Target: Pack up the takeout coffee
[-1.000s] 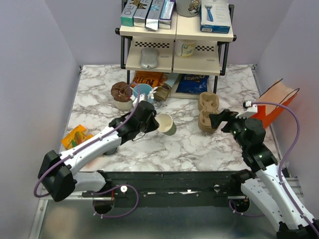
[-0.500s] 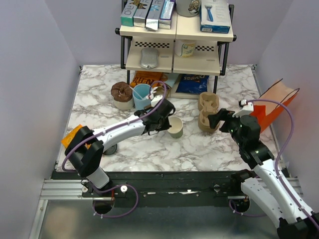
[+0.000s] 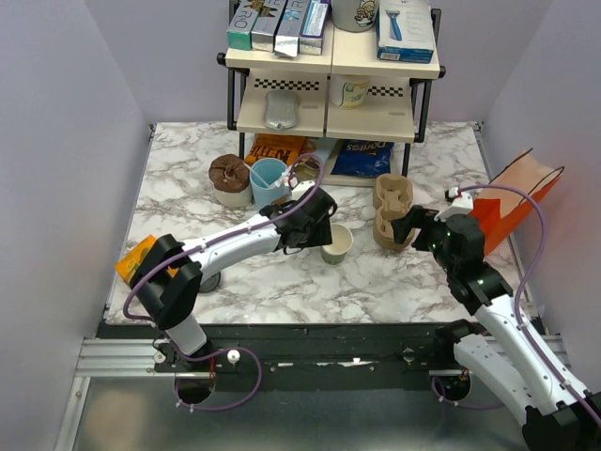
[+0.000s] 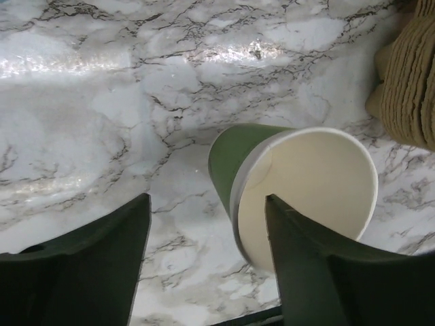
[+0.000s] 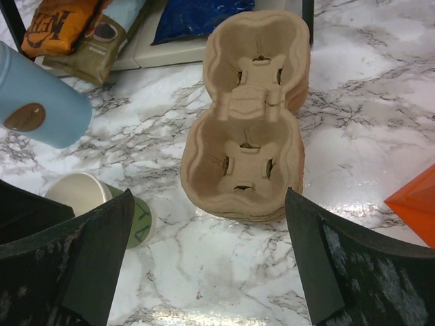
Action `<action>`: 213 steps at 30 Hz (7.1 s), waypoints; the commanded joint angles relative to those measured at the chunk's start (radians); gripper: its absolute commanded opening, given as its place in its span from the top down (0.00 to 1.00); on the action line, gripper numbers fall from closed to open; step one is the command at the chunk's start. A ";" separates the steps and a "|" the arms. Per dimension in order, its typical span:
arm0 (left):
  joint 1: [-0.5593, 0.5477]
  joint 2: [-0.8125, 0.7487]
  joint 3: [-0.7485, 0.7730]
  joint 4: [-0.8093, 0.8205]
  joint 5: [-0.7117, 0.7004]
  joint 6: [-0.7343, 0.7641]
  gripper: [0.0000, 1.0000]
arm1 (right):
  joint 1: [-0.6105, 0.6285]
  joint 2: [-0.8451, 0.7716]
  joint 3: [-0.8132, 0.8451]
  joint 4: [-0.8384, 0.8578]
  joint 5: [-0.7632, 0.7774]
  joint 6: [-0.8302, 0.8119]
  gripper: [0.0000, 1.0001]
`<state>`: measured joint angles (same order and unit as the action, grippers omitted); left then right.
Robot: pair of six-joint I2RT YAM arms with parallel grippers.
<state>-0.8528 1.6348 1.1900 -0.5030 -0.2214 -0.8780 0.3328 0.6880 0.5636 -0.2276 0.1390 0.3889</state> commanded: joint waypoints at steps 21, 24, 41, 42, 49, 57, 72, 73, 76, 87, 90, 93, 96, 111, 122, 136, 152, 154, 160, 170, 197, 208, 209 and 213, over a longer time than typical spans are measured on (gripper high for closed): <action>0.469 -0.586 -0.540 -0.174 -0.257 -0.148 0.35 | 0.002 -0.010 -0.044 0.057 -0.021 -0.044 0.00; 0.489 -0.535 -0.538 -0.152 -0.262 -0.147 0.47 | 0.002 -0.001 -0.044 0.057 -0.018 -0.044 0.00; 0.514 -0.425 -0.538 -0.117 -0.286 -0.148 0.64 | 0.002 0.030 -0.031 0.036 0.005 -0.050 0.00; 0.515 -0.417 -0.537 -0.120 -0.288 -0.147 0.66 | 0.002 0.030 -0.033 0.037 0.004 -0.048 0.00; 0.515 -0.412 -0.538 -0.120 -0.288 -0.150 0.79 | 0.002 0.045 -0.028 0.036 0.001 -0.048 0.00; 0.515 -0.441 -0.540 -0.114 -0.257 -0.128 1.00 | 0.002 0.038 -0.021 0.022 -0.007 -0.059 0.00; 0.514 -0.587 -0.621 0.092 0.201 0.008 1.00 | 0.213 0.109 0.088 0.096 -0.277 -0.145 0.01; 0.514 -0.593 -0.632 0.102 0.220 0.008 1.00 | 0.288 0.161 0.107 0.103 -0.271 -0.134 0.01; 0.514 -0.622 -0.655 0.119 0.286 -0.006 1.00 | 0.371 0.244 0.157 0.189 -0.352 -0.050 0.02; 0.515 -0.751 -0.733 0.145 0.347 -0.111 1.00 | 0.646 0.661 0.344 0.324 -0.236 0.179 0.03; 0.517 -0.754 -0.742 0.149 0.338 -0.111 1.00 | 0.707 0.737 0.439 0.233 -0.156 0.186 0.04; 0.518 -0.766 -0.756 0.178 0.340 -0.130 1.00 | 0.749 0.820 0.501 0.169 -0.084 0.249 0.05; 0.523 -0.803 -0.771 0.201 0.358 -0.142 1.00 | 0.761 0.886 0.516 0.166 -0.075 0.314 0.07; 0.558 -0.851 -0.764 0.158 0.389 -0.116 1.00 | 0.776 1.071 0.541 0.341 -0.058 0.280 0.14; 0.563 -0.854 -0.776 0.176 0.404 -0.118 1.00 | 0.778 1.142 0.596 0.335 0.050 0.243 0.15; 0.563 -0.856 -0.779 0.175 0.392 -0.122 1.00 | 0.778 1.170 0.611 0.315 0.054 0.219 0.16; 0.563 -0.874 -0.794 0.181 0.376 -0.171 1.00 | 0.798 1.200 0.634 0.323 0.021 0.199 0.16; 0.563 -0.877 -0.794 0.176 0.367 -0.176 1.00 | 0.804 1.197 0.631 0.326 0.011 0.206 0.16; 0.563 -0.883 -0.793 0.173 0.378 -0.184 1.00 | 0.805 1.222 0.648 0.289 0.036 0.240 0.16; 0.563 -0.923 -0.776 0.132 0.429 -0.211 1.00 | 0.805 1.288 0.714 0.063 0.192 0.439 0.26; 0.563 -0.658 -0.630 0.238 0.277 -0.047 0.36 | 0.805 1.044 0.578 0.155 0.177 0.260 0.21; 0.515 -0.391 -0.500 0.273 0.310 0.027 0.42 | 0.789 1.025 0.585 0.105 0.217 0.215 0.21; 0.503 -0.380 -0.488 0.268 0.303 0.030 0.43 | 0.784 1.021 0.582 0.103 0.218 0.215 0.21; 0.465 -0.323 -0.440 0.198 0.229 0.059 0.45 | 0.775 1.012 0.567 0.102 0.211 0.206 0.21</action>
<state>-0.3500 1.2671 0.6952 -0.2436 0.0841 -0.8719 1.1172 1.7329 1.1545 -0.1085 0.3103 0.6155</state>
